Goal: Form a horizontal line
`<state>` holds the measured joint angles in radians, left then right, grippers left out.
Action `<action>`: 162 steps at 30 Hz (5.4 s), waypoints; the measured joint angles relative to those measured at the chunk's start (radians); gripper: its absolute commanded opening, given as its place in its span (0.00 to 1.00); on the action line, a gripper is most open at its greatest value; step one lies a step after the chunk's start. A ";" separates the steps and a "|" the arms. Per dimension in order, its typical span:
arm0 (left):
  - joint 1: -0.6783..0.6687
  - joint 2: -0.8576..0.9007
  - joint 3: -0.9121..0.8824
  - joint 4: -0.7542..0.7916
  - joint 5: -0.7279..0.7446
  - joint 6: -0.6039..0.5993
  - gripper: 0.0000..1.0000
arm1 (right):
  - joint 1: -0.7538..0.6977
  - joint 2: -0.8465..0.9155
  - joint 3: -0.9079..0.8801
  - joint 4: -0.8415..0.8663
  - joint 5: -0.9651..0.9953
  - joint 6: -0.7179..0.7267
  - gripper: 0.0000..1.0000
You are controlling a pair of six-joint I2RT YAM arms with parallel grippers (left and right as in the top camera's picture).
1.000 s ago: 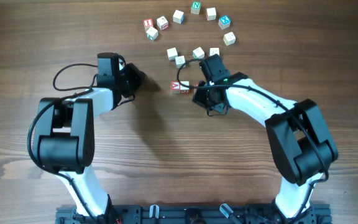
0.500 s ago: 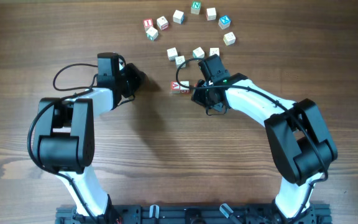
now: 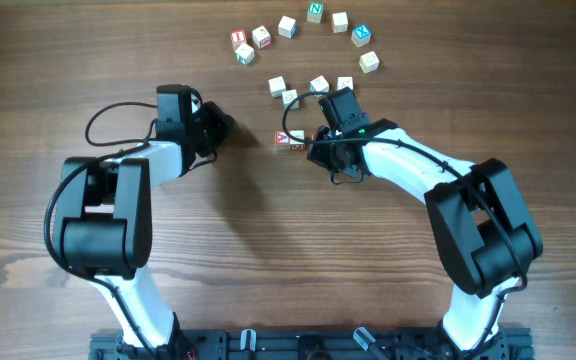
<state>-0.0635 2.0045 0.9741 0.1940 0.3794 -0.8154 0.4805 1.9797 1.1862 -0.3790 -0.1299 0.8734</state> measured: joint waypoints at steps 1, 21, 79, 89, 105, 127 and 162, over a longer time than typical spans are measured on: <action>0.000 0.000 0.000 0.000 0.000 0.000 0.04 | 0.000 0.000 0.000 0.000 0.000 0.000 0.04; 0.000 0.000 0.000 0.000 0.000 0.000 0.04 | 0.000 0.006 -0.001 0.039 0.008 -0.004 0.04; 0.000 0.000 0.000 0.000 0.000 0.000 0.04 | -0.042 0.027 -0.006 0.148 0.149 -0.068 0.04; 0.000 0.000 0.000 0.000 0.000 0.000 0.04 | -0.042 0.027 0.003 0.109 0.140 -0.041 0.04; 0.000 0.000 0.000 0.000 -0.001 0.000 0.04 | -0.030 0.026 0.004 0.103 0.130 -0.041 0.04; 0.000 0.000 0.000 0.000 -0.004 0.000 0.04 | -0.027 0.025 0.003 0.113 0.112 -0.041 0.04; 0.000 -0.001 0.000 -0.003 -0.004 0.000 0.04 | -0.092 0.035 -0.005 0.328 0.049 -0.166 0.04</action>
<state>-0.0635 2.0033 0.9741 0.1909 0.3756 -0.8154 0.3882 2.0144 1.1812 -0.0509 -0.0811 0.7074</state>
